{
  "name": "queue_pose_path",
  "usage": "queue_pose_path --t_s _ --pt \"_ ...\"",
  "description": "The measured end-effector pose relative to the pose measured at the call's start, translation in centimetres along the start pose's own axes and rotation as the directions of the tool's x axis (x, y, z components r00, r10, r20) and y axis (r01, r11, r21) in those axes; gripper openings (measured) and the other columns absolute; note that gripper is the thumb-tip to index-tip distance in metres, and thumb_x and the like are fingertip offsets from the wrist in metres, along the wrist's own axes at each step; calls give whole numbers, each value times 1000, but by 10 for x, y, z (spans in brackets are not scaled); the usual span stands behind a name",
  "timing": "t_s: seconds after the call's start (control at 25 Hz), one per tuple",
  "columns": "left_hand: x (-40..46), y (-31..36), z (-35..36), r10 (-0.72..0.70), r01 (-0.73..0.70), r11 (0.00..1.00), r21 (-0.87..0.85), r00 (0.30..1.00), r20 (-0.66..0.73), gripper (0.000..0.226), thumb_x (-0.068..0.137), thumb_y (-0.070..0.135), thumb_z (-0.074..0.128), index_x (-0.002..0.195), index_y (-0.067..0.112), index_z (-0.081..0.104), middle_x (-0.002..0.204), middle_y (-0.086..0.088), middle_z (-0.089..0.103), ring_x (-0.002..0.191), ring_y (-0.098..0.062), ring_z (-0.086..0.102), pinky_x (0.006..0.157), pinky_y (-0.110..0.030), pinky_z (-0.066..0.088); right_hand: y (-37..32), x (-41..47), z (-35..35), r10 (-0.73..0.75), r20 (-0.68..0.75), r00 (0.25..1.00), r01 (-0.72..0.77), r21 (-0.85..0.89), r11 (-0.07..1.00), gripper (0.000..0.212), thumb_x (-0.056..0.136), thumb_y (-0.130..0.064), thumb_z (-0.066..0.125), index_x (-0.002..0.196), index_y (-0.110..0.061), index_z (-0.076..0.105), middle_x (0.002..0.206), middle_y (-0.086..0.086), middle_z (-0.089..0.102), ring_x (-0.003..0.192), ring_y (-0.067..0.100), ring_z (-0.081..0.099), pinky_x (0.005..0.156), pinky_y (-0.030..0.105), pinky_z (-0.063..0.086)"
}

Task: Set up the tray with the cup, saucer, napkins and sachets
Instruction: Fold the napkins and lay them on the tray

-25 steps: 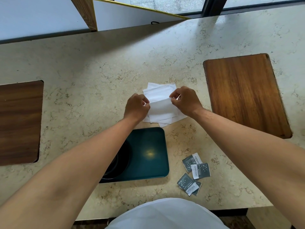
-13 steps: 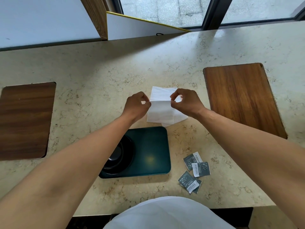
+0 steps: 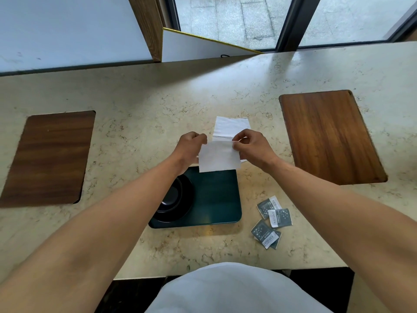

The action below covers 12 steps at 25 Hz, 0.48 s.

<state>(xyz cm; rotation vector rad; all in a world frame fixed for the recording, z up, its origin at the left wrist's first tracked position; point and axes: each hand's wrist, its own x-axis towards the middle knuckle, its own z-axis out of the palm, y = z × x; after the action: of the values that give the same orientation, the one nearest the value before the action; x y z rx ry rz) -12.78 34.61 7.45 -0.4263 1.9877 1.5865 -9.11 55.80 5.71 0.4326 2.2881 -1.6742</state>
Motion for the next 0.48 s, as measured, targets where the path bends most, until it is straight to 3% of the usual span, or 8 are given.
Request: queue_pose_path --t_s 0.12,0.28,0.48 --pt "-7 -14 -7 2 -5 991 137 1000 23 19 89 17 70 106 8 67 106 -5 67 91 -18 67 77 -38 63 9 -13 12 29 9 1000 -29 1 1000 7 91 -20 64 98 -22 65 101 7 69 91 28 73 70 40 64" --pt "-12 -28 -13 64 -86 941 327 995 76 15 88 9 70 103 7 71 101 -11 71 90 -22 70 69 -30 63 22 -27 22 100 -5 995 -100 -8 995 11 95 -22 63 106 -20 64 106 10 67 95 27 71 73 47 64" --pt "-12 -36 -11 106 -146 823 549 989 103 15 87 14 68 100 11 76 94 1 68 89 -16 62 65 -23 46 36 -37 29 159 -21 987 -161 -71 985 30 90 -20 72 118 -18 61 106 6 65 100 25 68 83 48 61"
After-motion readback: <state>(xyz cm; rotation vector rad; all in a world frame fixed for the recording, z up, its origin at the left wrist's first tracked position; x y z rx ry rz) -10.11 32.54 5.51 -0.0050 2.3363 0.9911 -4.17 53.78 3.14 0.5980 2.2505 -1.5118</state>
